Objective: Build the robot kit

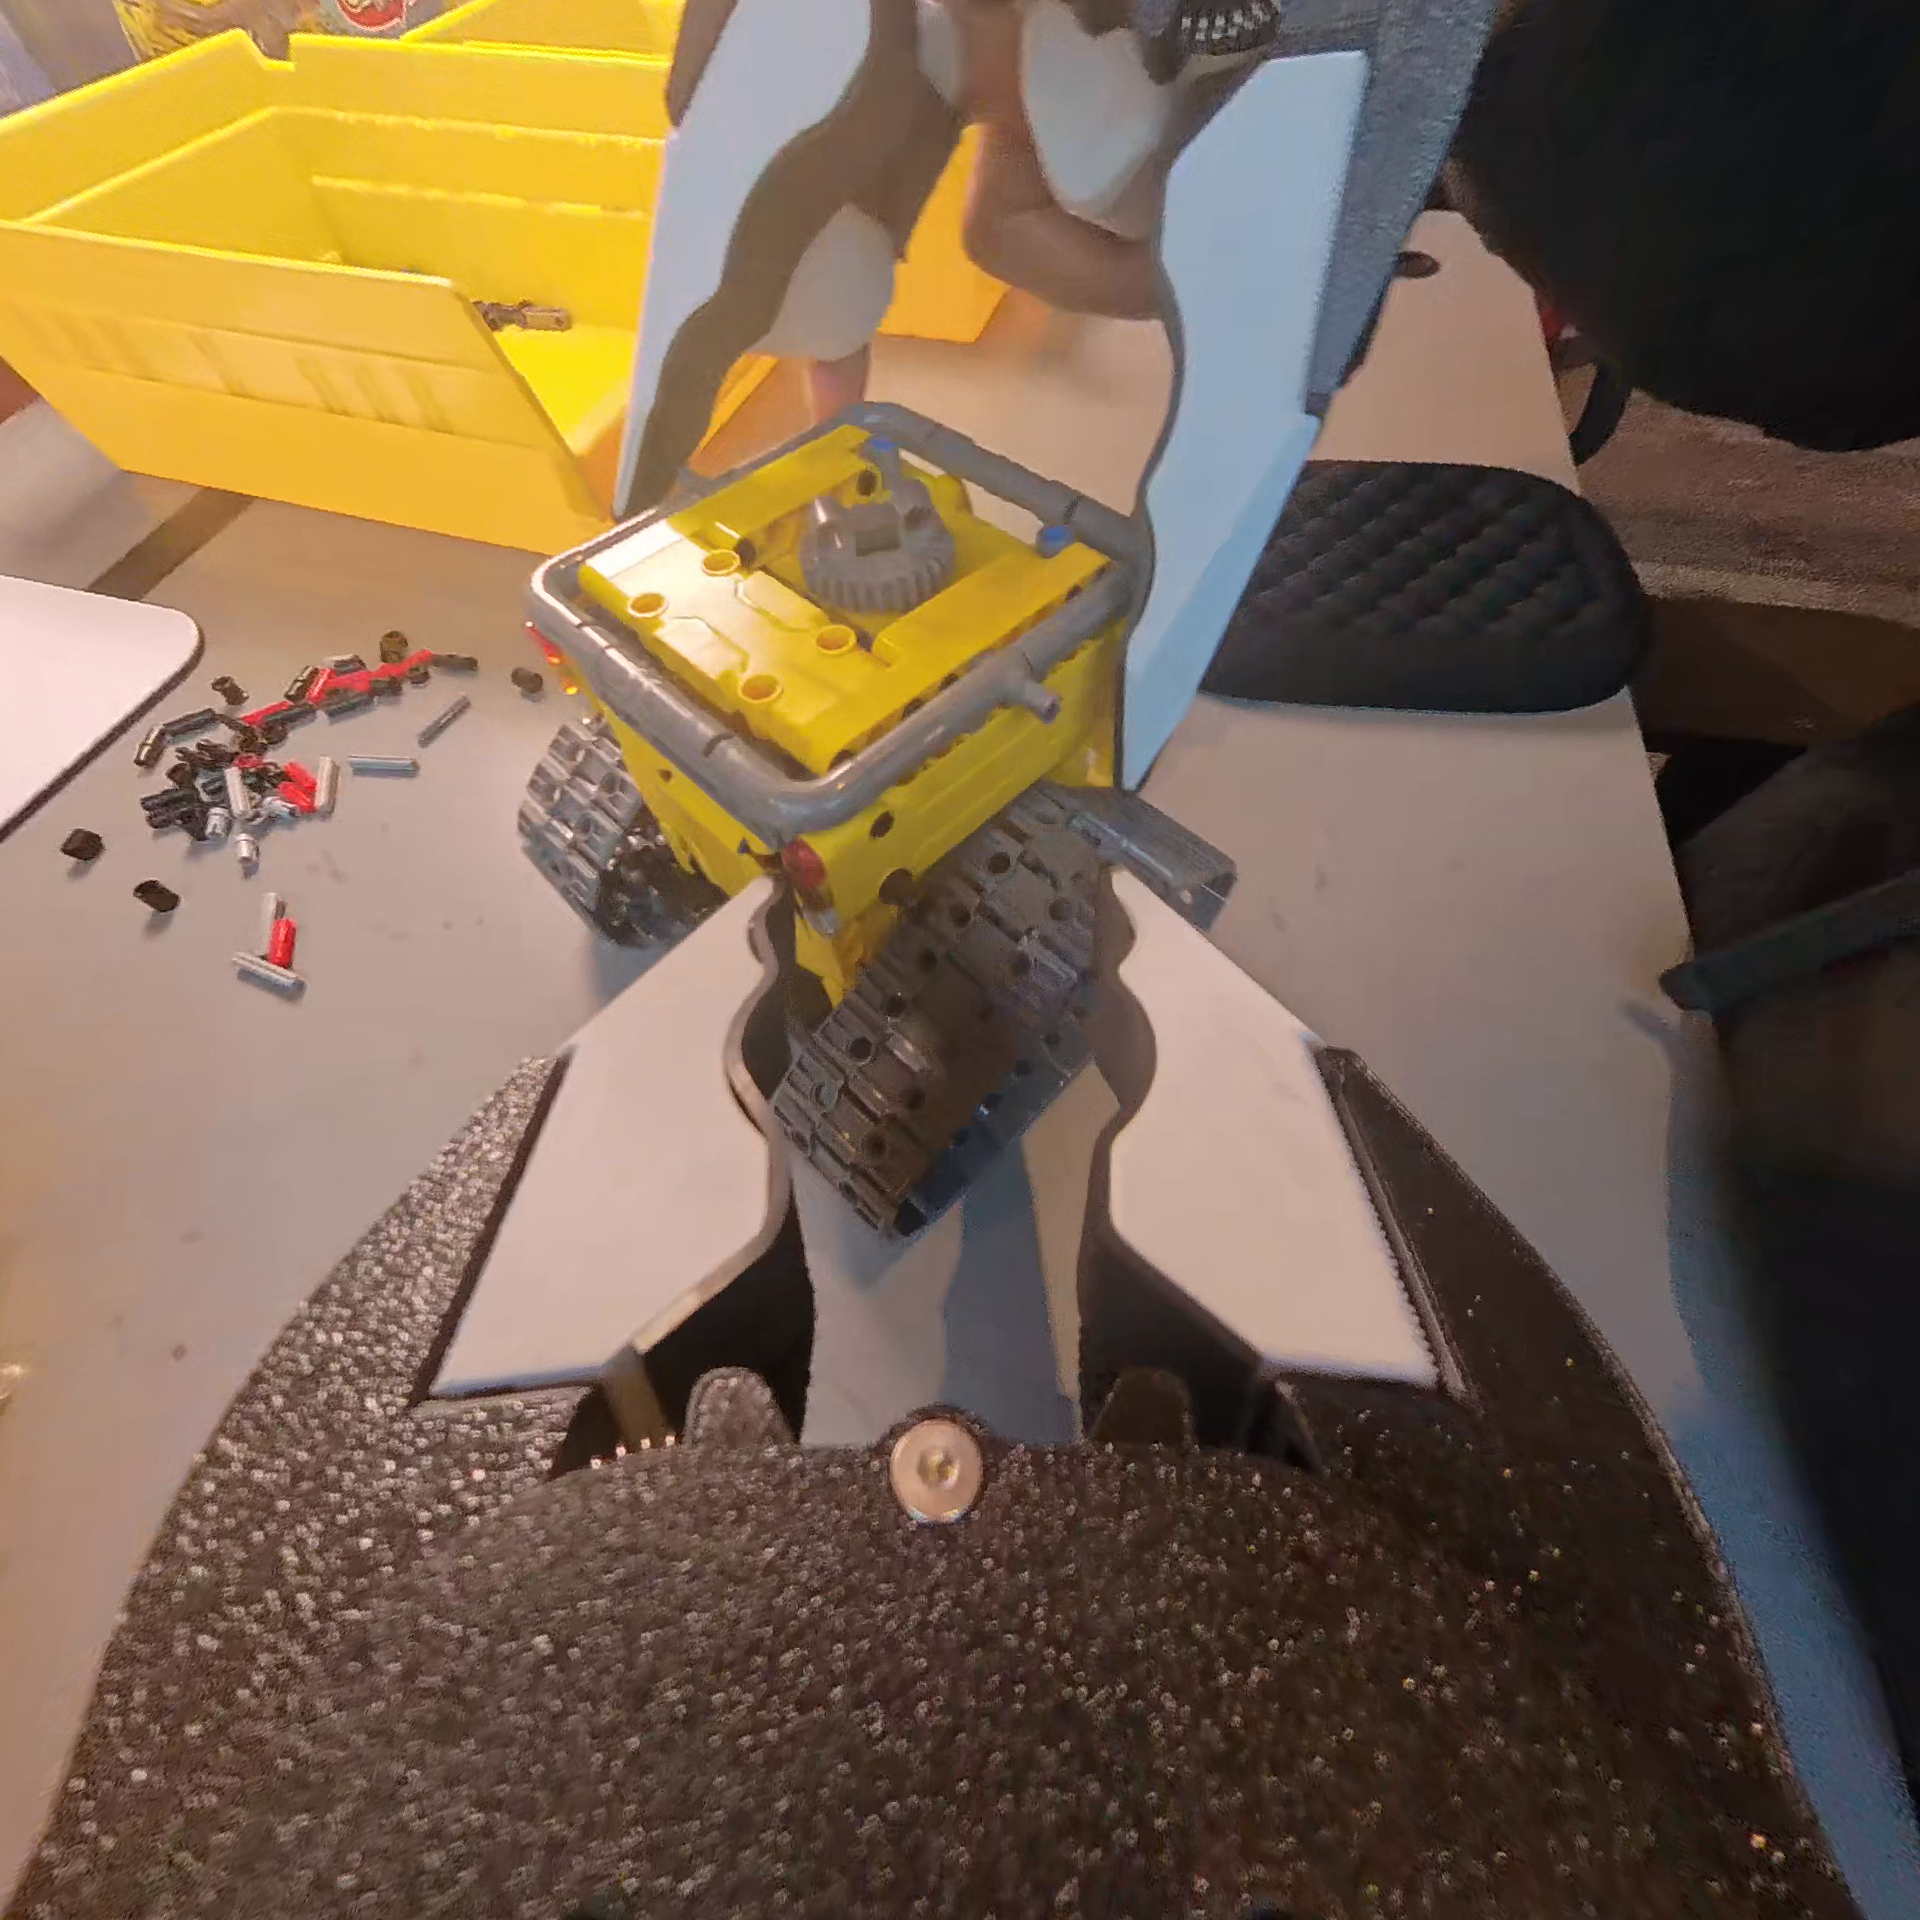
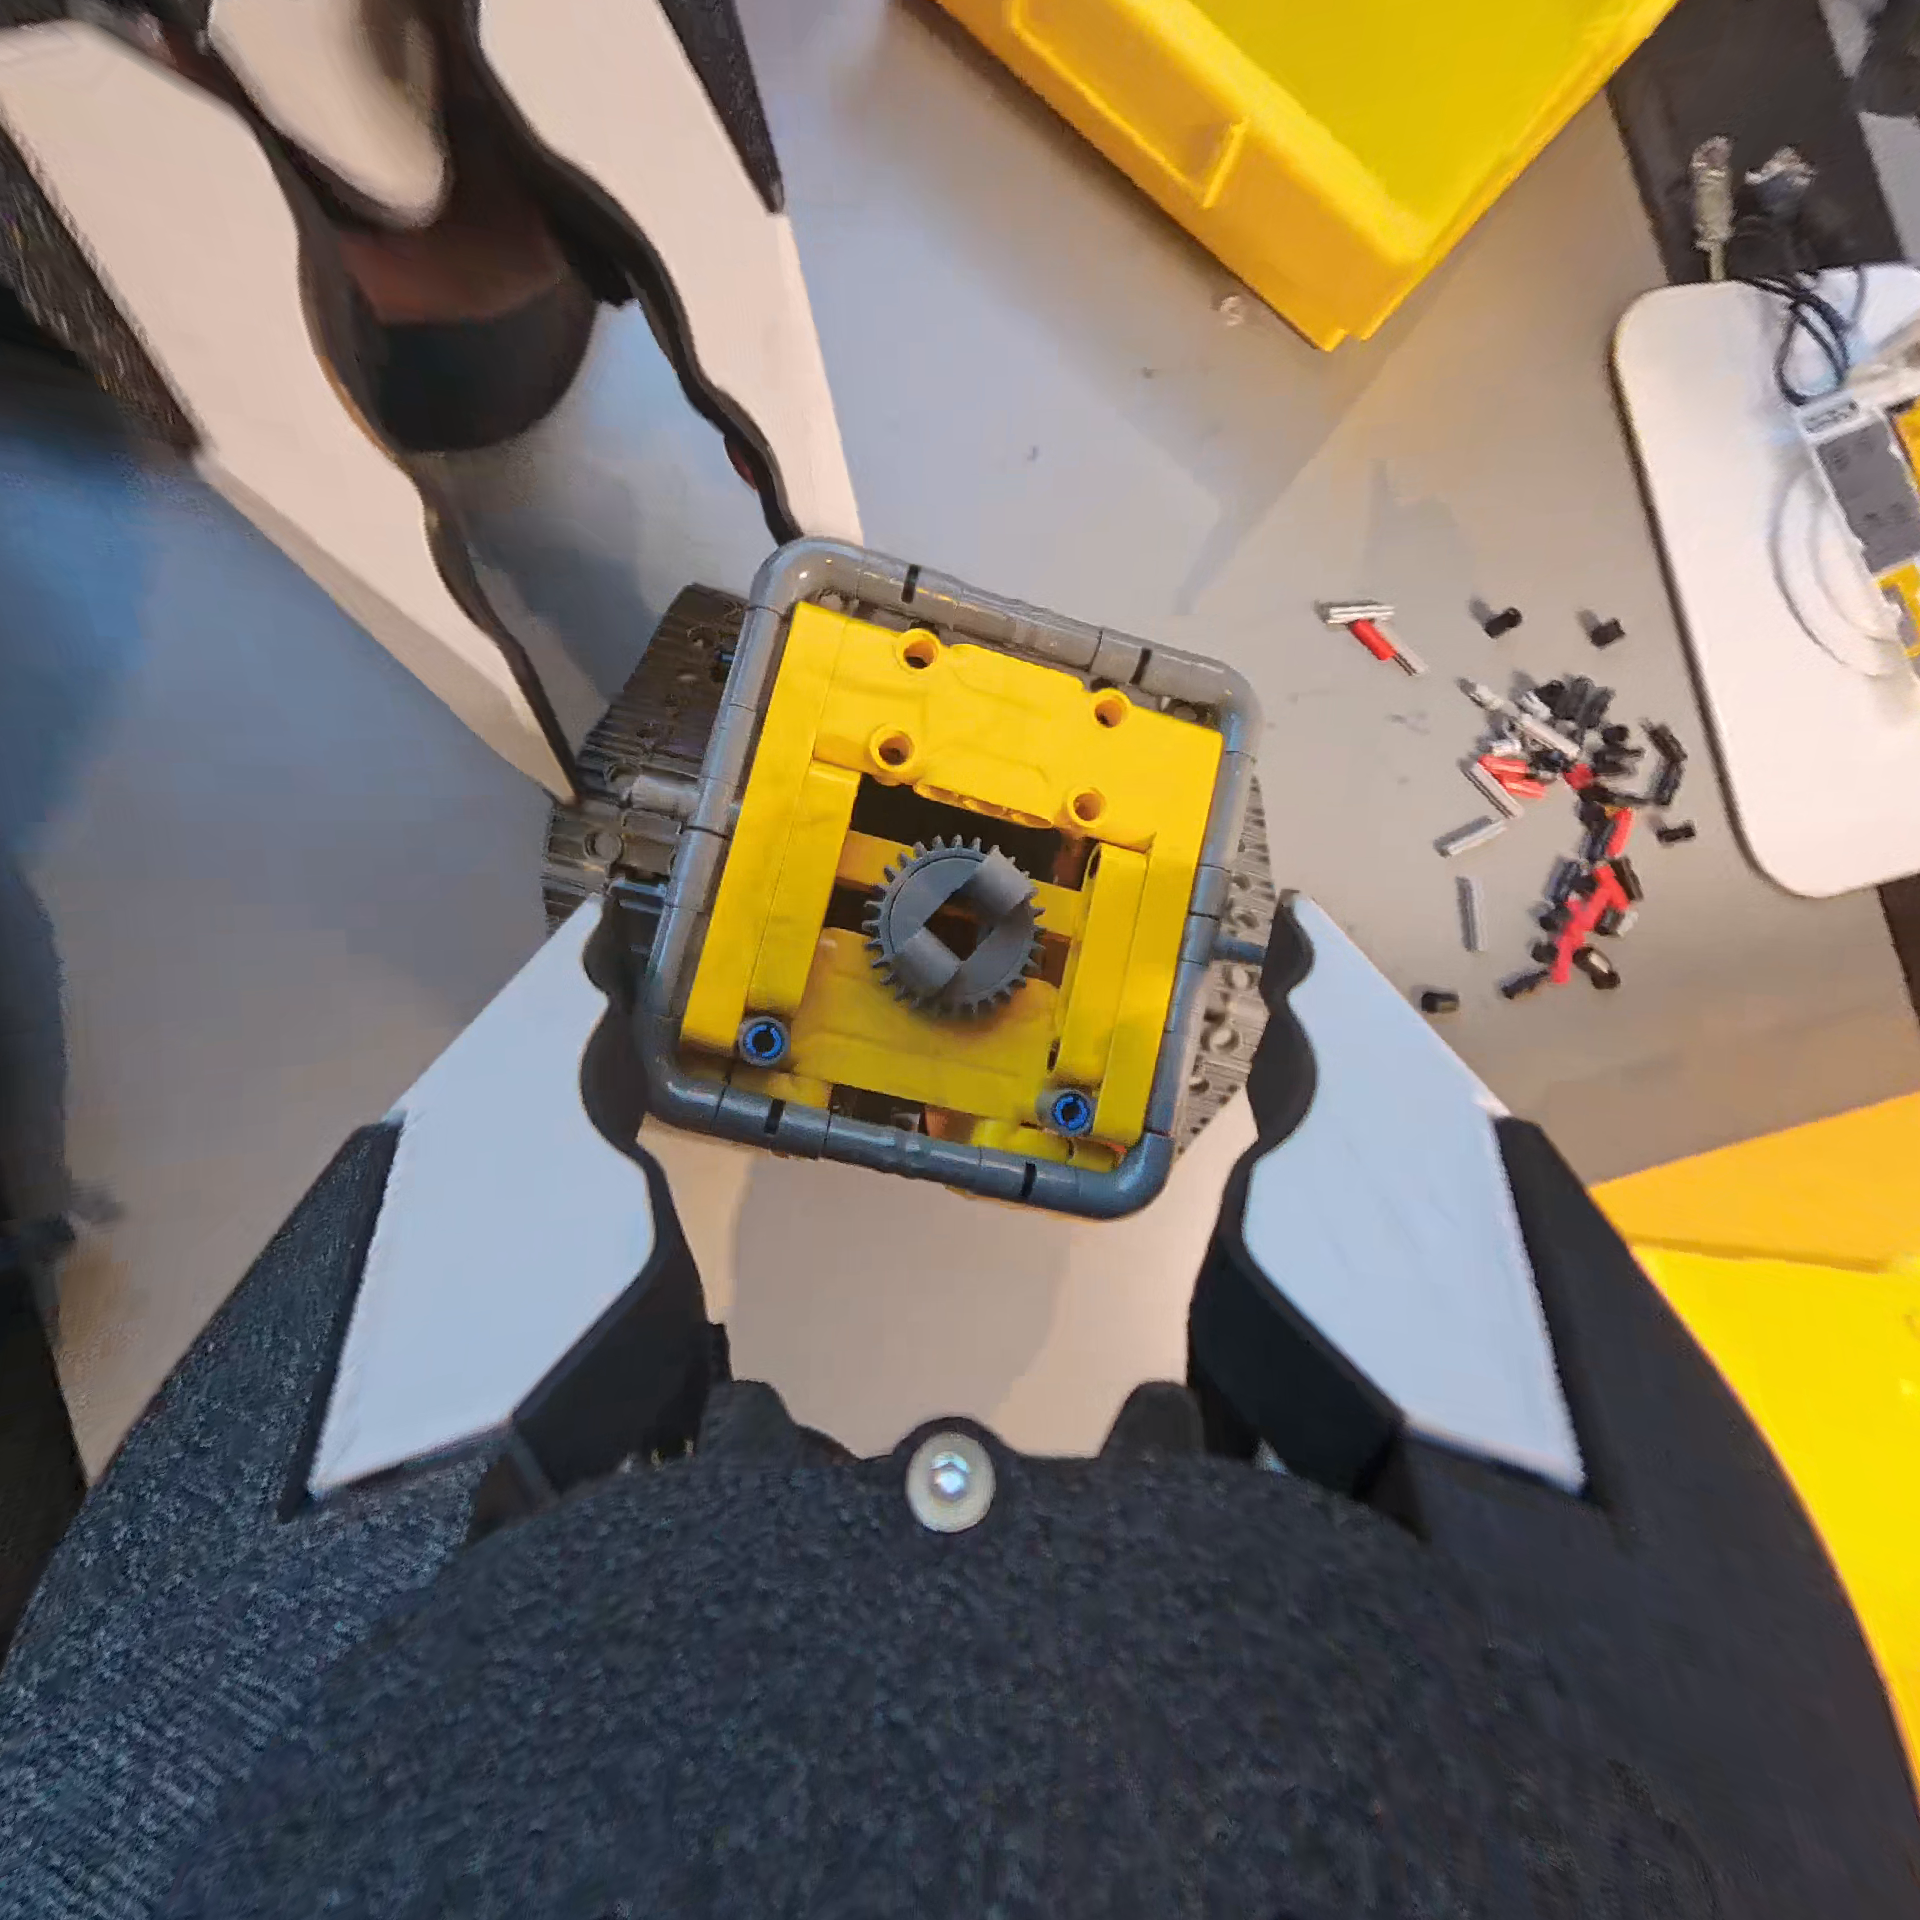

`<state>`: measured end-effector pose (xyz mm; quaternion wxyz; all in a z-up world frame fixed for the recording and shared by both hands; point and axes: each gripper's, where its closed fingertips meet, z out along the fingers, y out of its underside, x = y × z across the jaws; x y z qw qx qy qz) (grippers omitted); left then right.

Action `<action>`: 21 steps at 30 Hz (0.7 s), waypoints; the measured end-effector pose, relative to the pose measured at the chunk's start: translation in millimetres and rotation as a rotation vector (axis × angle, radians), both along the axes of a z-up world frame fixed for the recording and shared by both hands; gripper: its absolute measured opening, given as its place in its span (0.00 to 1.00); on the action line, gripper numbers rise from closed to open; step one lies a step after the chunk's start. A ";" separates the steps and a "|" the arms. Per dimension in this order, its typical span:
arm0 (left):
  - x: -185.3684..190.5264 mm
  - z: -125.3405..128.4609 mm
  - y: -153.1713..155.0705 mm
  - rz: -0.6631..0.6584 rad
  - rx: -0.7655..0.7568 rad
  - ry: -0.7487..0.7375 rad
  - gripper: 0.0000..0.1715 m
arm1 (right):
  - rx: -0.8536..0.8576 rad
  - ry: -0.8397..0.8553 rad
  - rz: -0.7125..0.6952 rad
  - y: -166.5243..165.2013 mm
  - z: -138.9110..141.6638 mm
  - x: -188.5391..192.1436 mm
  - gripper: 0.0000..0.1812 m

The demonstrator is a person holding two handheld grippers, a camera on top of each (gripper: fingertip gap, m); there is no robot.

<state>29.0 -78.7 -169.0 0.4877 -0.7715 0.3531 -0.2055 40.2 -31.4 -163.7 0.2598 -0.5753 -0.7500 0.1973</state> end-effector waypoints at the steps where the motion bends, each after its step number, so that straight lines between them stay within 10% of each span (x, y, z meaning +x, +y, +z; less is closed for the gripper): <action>1: -1.7 0.7 -4.2 -0.013 -0.001 -0.012 0.31 | 0.031 -0.028 0.075 1.4 -1.2 -0.7 0.66; 9: -68.8 23.8 7.3 0.239 0.096 -0.069 0.38 | 0.056 -0.071 0.603 6.2 -2.3 -35.2 0.65; 21: -173.7 34.4 12.2 0.717 0.176 -0.014 0.38 | 0.045 -0.045 0.706 -7.3 -1.9 -123.2 0.66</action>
